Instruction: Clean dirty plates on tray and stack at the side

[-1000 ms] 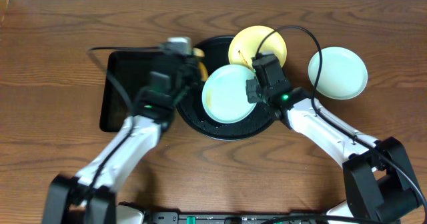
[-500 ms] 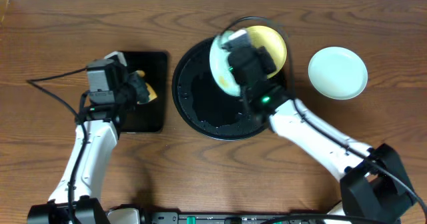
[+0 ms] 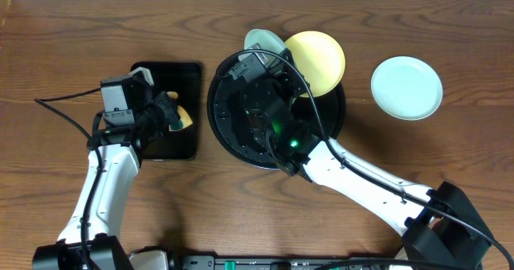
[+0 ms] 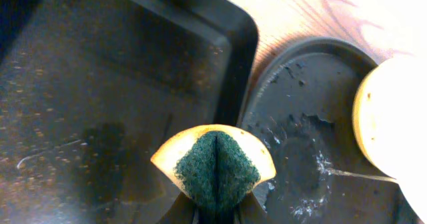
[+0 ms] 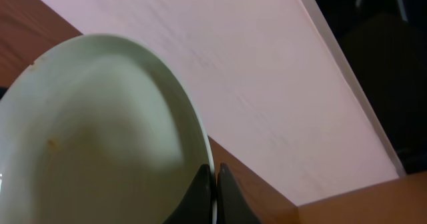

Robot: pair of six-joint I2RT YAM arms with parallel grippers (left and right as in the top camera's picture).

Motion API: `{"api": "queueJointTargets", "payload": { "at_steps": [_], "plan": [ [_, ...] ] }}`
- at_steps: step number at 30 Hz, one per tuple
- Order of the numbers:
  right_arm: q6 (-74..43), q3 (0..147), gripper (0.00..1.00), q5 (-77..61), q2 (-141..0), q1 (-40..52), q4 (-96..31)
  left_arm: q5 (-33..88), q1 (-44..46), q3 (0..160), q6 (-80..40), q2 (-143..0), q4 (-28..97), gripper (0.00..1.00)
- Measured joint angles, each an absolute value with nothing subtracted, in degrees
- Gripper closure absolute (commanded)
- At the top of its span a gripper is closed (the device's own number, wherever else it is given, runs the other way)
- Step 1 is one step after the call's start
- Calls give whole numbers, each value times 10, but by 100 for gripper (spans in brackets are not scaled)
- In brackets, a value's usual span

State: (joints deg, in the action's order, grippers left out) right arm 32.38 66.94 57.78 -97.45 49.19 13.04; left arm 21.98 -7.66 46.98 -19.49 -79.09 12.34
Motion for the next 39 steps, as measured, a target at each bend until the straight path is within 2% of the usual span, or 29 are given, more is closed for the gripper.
{"api": "queueJointTargets", "payload": {
  "at_steps": [4, 8, 12, 17, 22, 26, 39],
  "plan": [
    [288, 670, 99, 584, -974, 492, 84, 254, -74, 470, -195, -791, 94, 92],
    [201, 674, 99, 566, -974, 492, -31, 278, -53, 470, -195, -791, 53, 92],
    [89, 674, 99, 485, -974, 485, -153, 289, -14, 470, -195, -791, 22, 92],
    [-50, 674, 99, 304, -974, 430, -241, 272, 45, 470, -195, -791, 10, 92],
    [-137, 674, 99, 135, -974, 333, -281, 231, 96, 470, -195, -791, 10, 92],
    [-166, 674, 99, 72, -974, 289, -303, 192, 136, 470, -195, -792, 10, 92],
    [-188, 635, 99, 23, -974, 285, -272, 146, 218, 470, -196, -902, -46, 92]
  ]
}}
